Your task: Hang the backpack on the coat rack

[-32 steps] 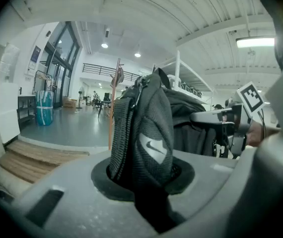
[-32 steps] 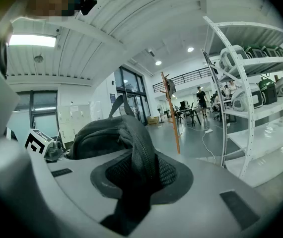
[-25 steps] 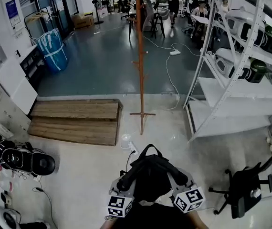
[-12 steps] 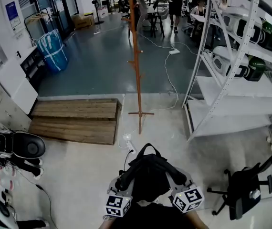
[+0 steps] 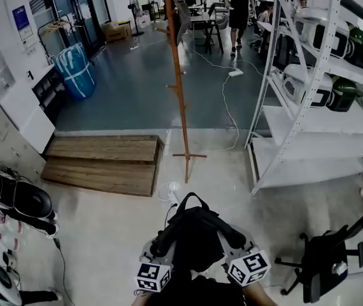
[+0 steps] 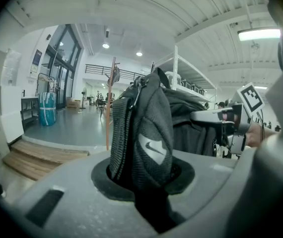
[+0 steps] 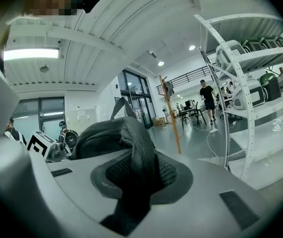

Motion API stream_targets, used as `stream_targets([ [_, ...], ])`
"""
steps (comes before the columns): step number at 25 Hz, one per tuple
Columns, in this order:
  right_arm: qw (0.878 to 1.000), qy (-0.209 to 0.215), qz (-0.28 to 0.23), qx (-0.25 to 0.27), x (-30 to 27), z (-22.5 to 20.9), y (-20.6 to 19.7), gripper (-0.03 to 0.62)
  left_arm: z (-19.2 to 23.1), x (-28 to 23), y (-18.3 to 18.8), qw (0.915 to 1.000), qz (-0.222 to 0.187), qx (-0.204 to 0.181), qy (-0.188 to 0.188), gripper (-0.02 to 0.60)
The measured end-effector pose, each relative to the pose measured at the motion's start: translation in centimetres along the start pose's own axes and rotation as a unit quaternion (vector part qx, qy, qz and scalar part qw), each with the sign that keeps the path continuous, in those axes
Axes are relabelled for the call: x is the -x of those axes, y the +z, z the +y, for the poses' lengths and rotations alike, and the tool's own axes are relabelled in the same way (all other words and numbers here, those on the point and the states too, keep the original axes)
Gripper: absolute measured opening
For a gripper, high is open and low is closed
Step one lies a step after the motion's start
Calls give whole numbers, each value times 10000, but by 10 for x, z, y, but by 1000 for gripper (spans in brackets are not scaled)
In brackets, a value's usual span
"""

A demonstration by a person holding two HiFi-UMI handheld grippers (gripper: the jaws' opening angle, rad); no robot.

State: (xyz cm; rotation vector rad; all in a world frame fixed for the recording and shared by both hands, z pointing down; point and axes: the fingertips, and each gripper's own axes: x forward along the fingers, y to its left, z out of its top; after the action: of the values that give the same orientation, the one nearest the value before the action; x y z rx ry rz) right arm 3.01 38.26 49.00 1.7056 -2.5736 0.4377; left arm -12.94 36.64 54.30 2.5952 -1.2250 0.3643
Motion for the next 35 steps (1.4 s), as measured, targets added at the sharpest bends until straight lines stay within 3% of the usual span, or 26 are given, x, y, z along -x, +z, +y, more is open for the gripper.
stream_targets([
  [9,10000,-31,27,-28,-14,-22,3,81,3,-28,3,10000,20,33,-50,101],
  [17,9999,-131,100,16,-63,-51,13,81,32,-79,15,9998,31,135,-132,101],
  [35,9998,-30,211,-42,-252,-102,59,81,170,-206,71,9995,153,252,-88,100],
])
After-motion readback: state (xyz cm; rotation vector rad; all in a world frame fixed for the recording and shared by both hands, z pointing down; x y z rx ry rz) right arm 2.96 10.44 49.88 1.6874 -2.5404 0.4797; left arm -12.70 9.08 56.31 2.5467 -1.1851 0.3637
